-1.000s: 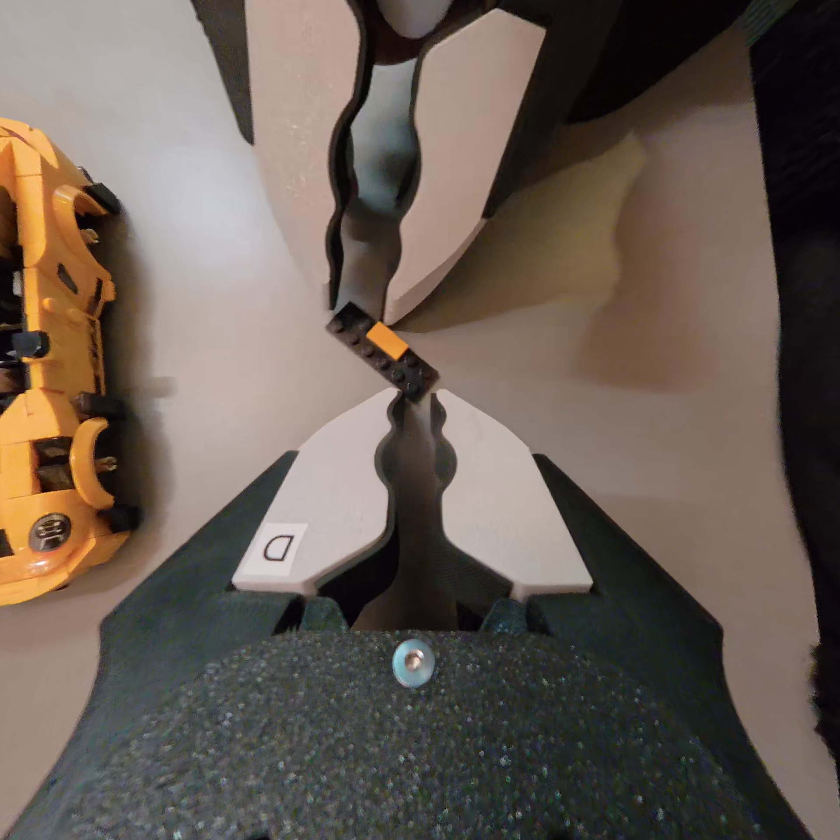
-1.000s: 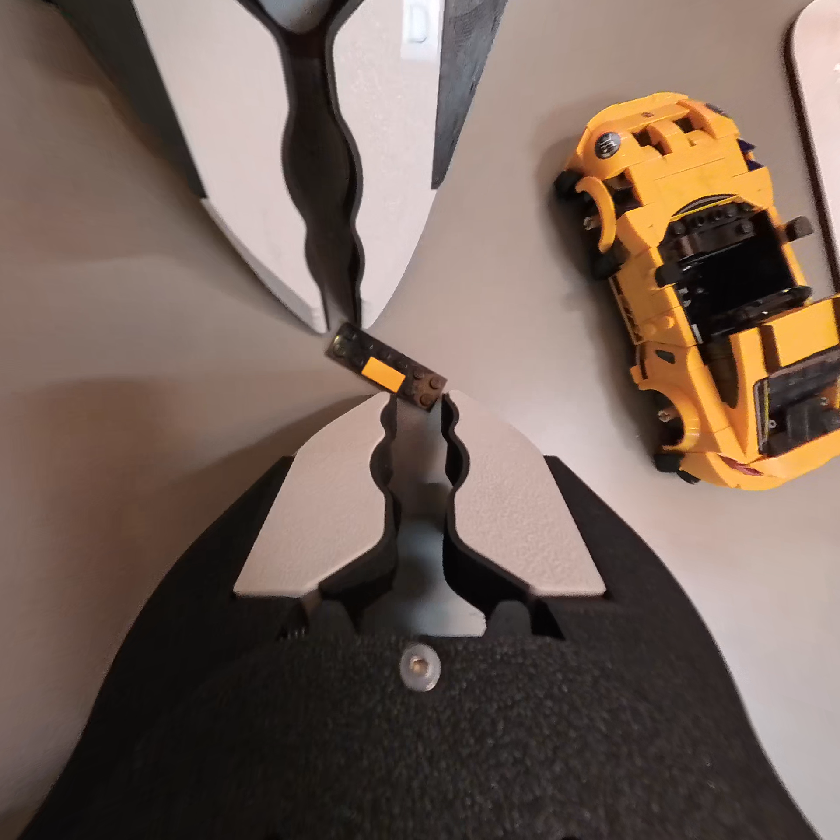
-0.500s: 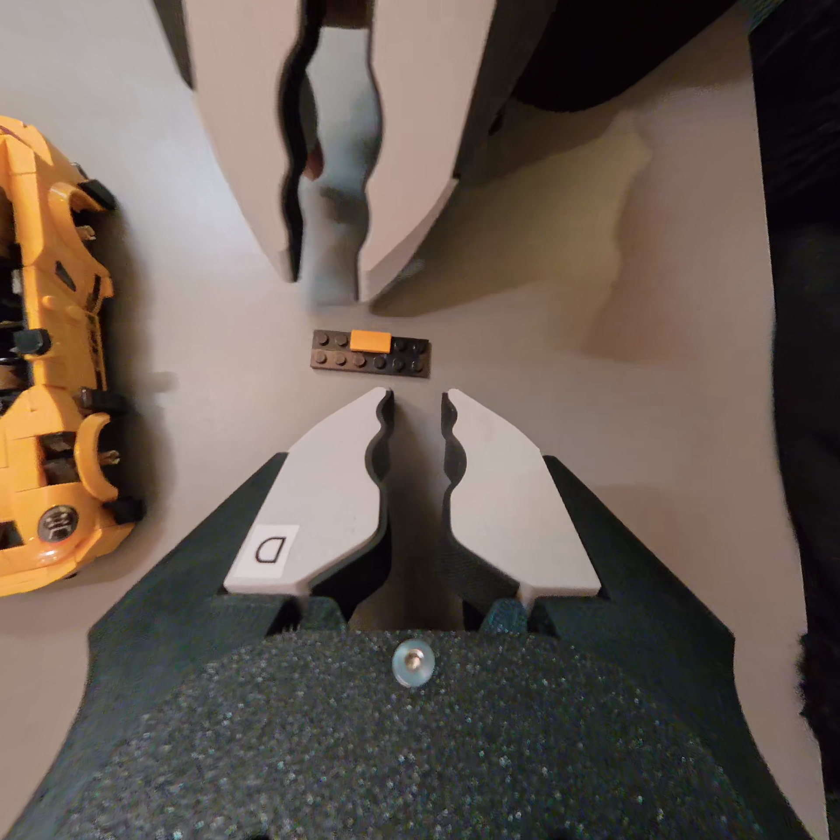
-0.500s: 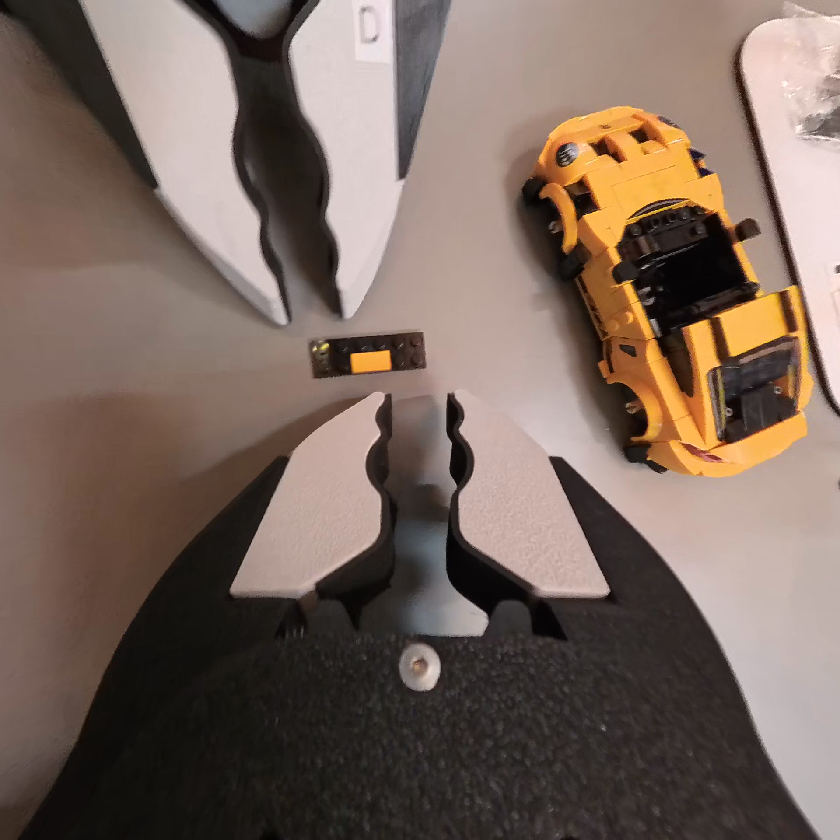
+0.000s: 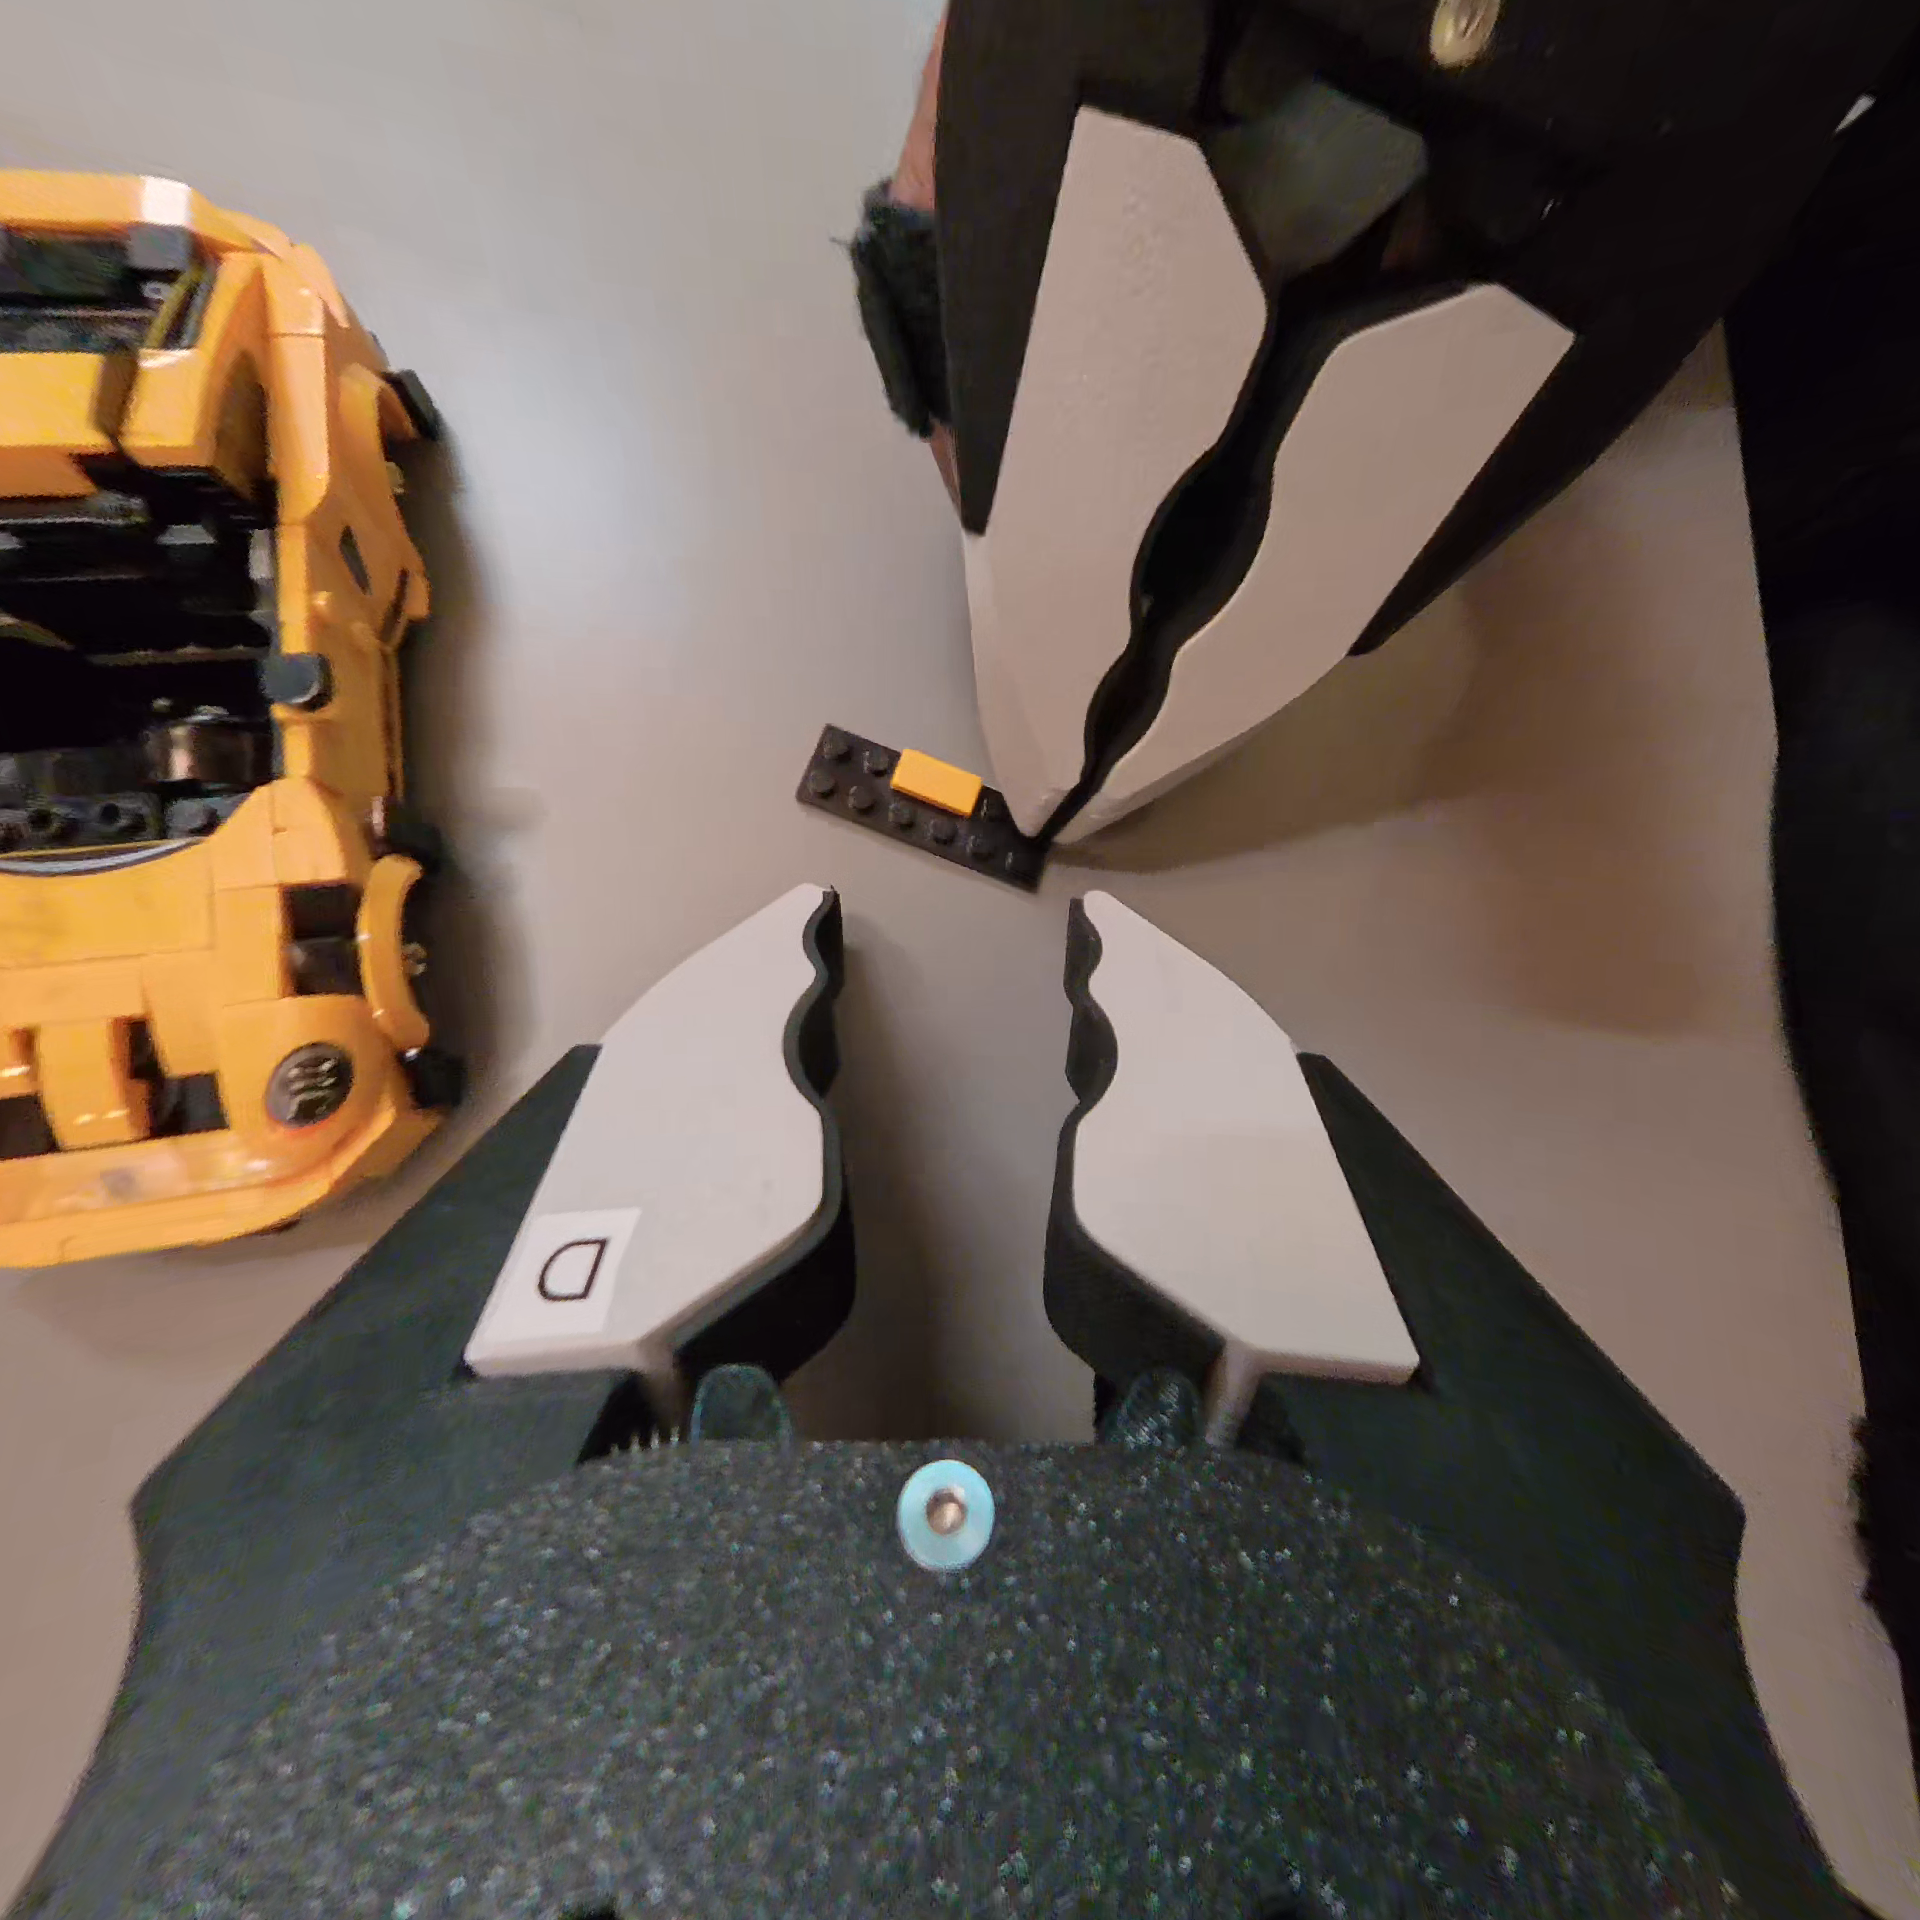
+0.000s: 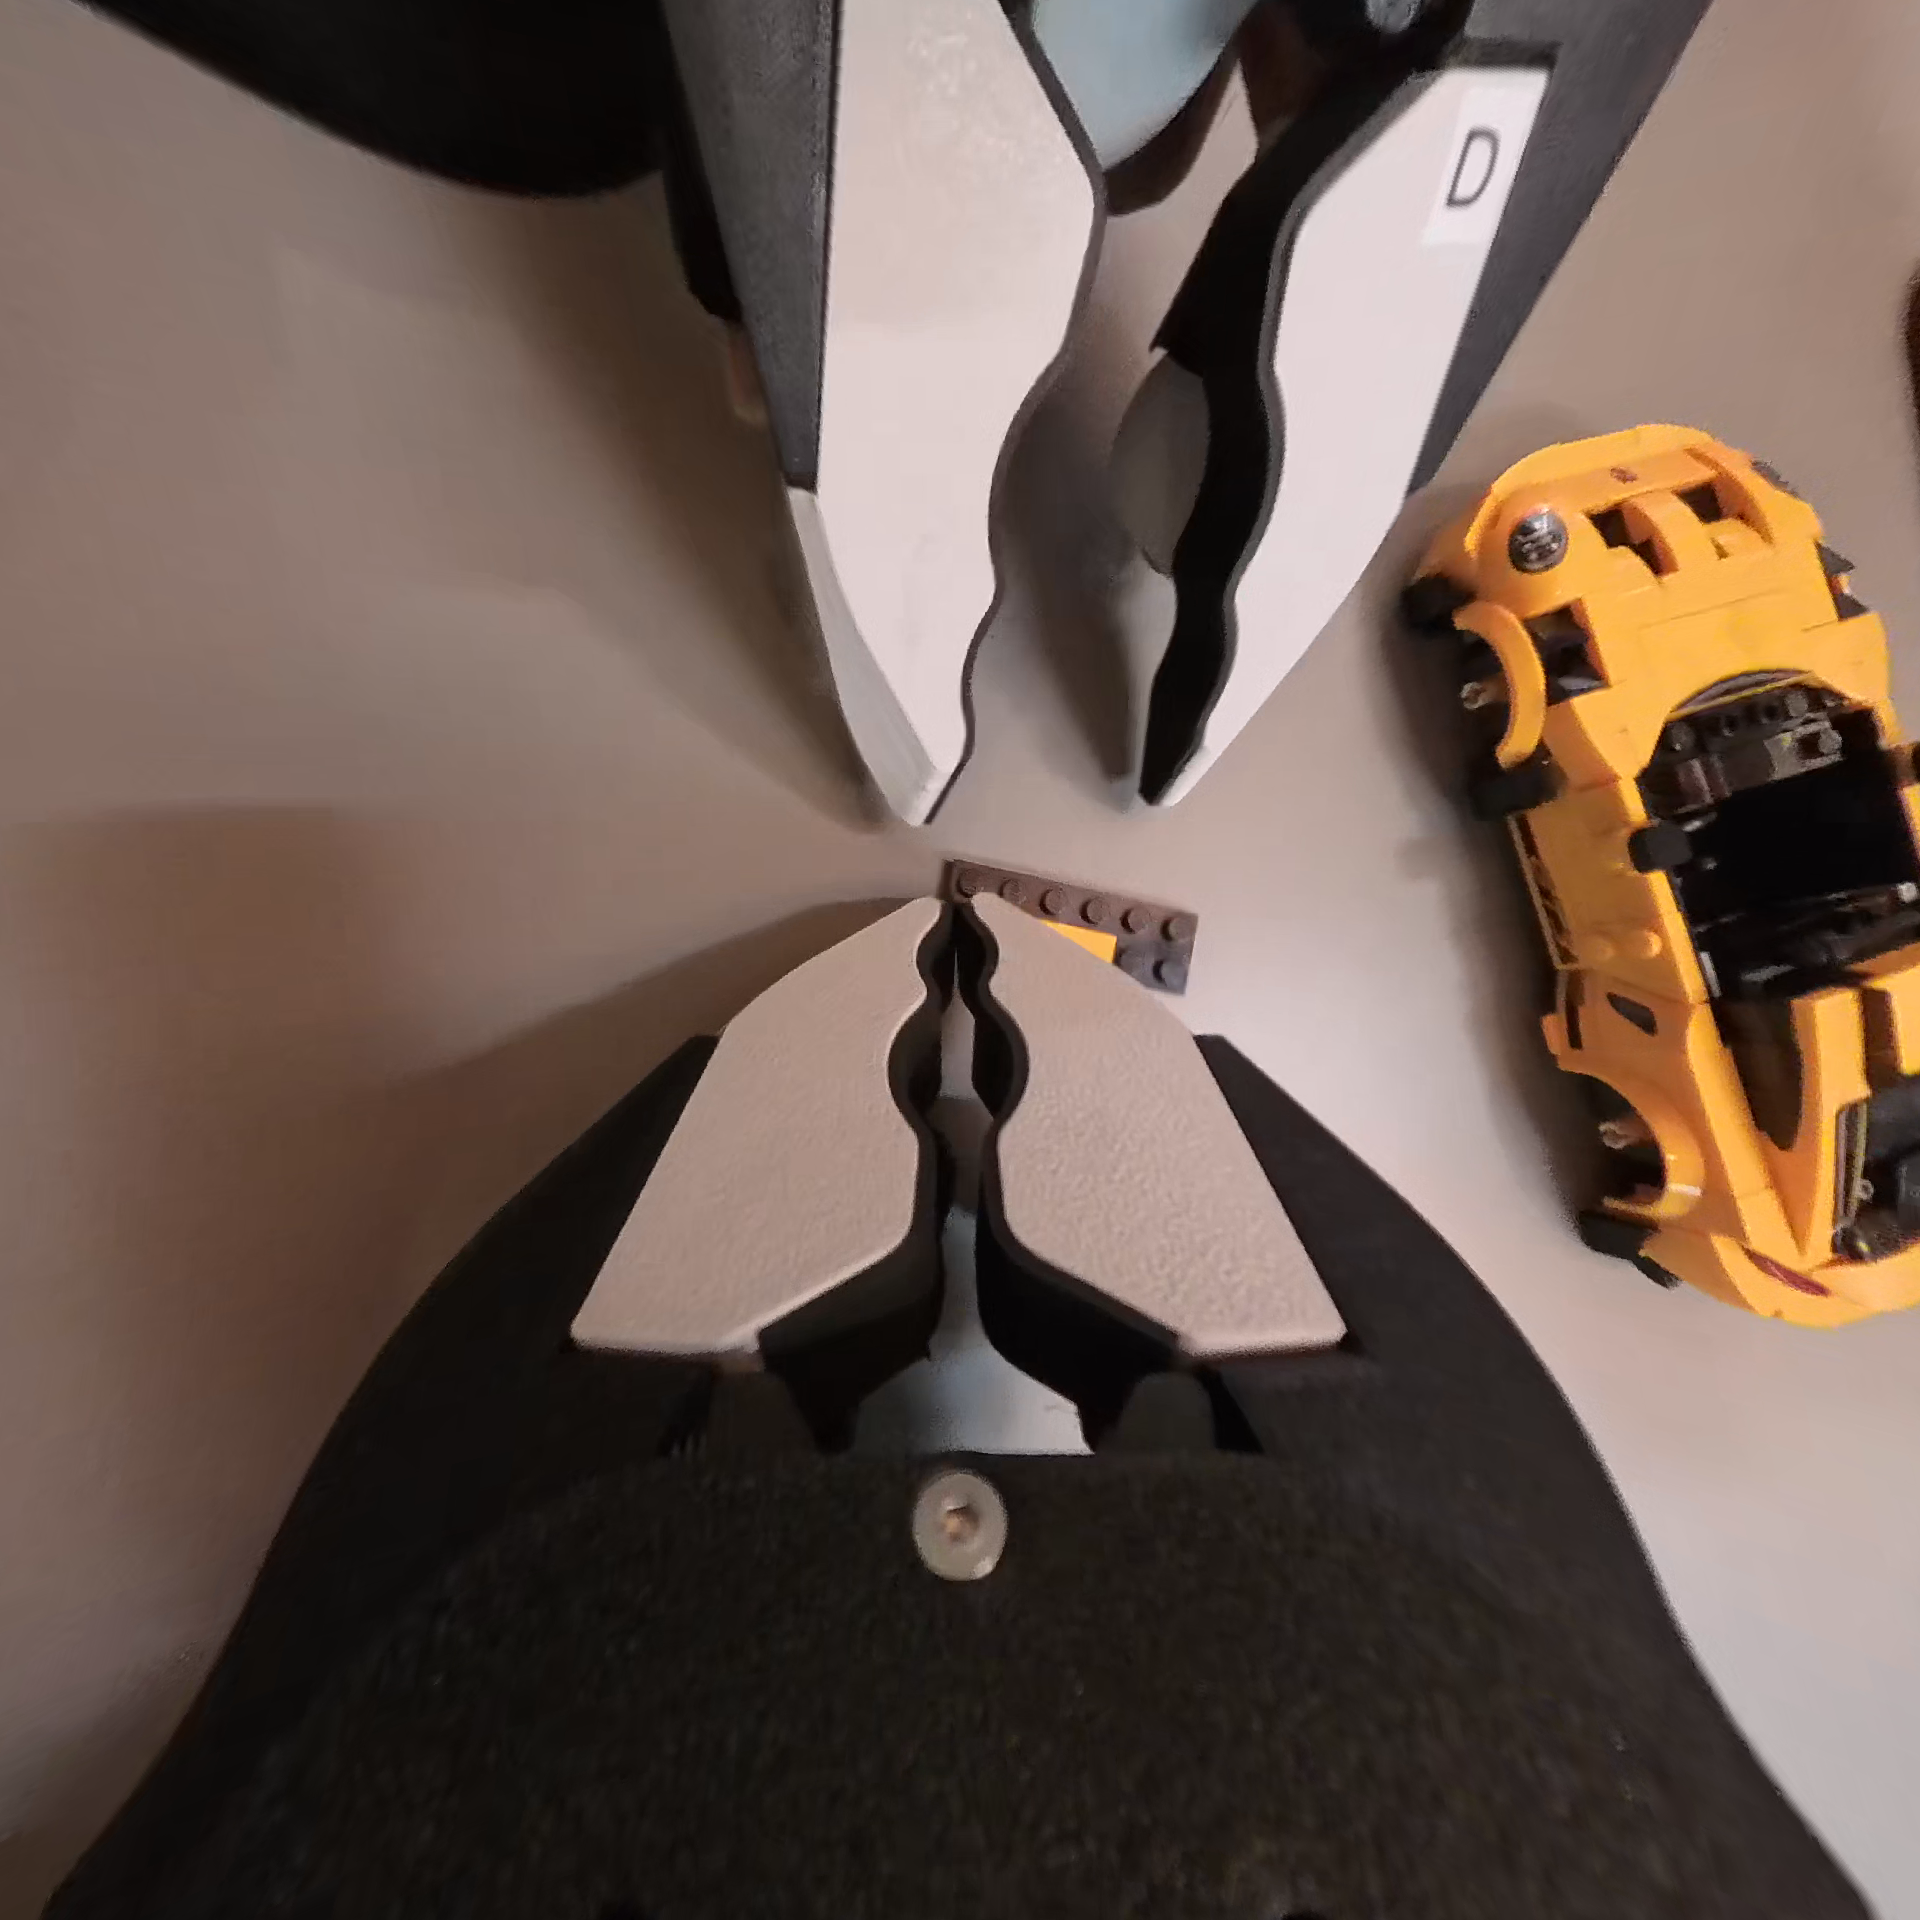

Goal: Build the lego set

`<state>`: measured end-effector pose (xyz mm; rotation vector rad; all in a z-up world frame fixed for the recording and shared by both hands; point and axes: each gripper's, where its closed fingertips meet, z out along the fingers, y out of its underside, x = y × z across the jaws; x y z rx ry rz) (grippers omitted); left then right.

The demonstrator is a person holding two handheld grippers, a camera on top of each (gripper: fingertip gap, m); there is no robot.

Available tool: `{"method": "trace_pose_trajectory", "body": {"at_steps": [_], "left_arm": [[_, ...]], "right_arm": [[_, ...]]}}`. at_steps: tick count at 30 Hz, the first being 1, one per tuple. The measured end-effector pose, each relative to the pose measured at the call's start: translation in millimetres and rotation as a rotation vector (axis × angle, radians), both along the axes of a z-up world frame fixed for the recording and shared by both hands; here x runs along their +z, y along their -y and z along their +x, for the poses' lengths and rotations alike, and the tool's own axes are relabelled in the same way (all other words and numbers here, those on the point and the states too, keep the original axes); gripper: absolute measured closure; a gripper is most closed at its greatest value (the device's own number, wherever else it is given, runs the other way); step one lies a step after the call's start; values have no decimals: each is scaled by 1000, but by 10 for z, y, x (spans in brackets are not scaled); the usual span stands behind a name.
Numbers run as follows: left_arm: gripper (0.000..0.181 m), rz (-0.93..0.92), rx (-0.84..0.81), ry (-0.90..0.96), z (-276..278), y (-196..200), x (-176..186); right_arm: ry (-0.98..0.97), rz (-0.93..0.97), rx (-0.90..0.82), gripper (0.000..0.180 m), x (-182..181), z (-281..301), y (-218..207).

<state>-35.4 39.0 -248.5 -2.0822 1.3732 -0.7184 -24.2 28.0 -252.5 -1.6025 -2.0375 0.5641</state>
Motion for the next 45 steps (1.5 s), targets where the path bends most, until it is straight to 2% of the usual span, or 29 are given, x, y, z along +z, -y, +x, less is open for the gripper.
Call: {"method": "trace_pose_trajectory", "body": {"at_steps": [2, 7, 12, 17, 21, 24, 26, 30, 32, 38, 42, 45], "left_arm": [[141, 19, 23, 5, -63, -37, 54], [141, 40, 64, -14, -160, -99, 67], [140, 60, 40, -92, -121, -48, -30], [143, 69, 17, -123, -134, -9, -57], [152, 70, 13, -101, -227, -6, 4], [154, 84, 54, -73, -289, -66, 62], [155, 100, 79, -62, -311, -111, 91], [155, 195, 162, -7, -313, -286, 238], [155, 253, 222, 65, -303, -393, 385], [167, 434, 456, 290, -479, -689, 914], [177, 599, 623, 362, -767, -880, 1342], [181, 720, 720, 411, -949, -1004, 1743]], "right_arm": [[-41, -11, -8, 178, 24, -76, 9], [-160, -67, -15, 156, 305, -83, -179], [64, 27, 191, 132, 119, 118, -480], [173, 30, 433, 128, 16, -17, -352], [221, -16, 488, 138, -54, -64, -285], [228, -54, 389, 159, -55, -2, -314], [211, -66, 269, 161, -54, 64, -333], [144, -143, -150, 161, -47, 154, -342], [96, -128, -272, 161, -46, 168, -326], [0, 19, -292, 157, 30, 157, -370], [-289, -31, -319, 146, 550, 38, -501], [-491, -7, -394, 144, 950, 57, -752]]}}
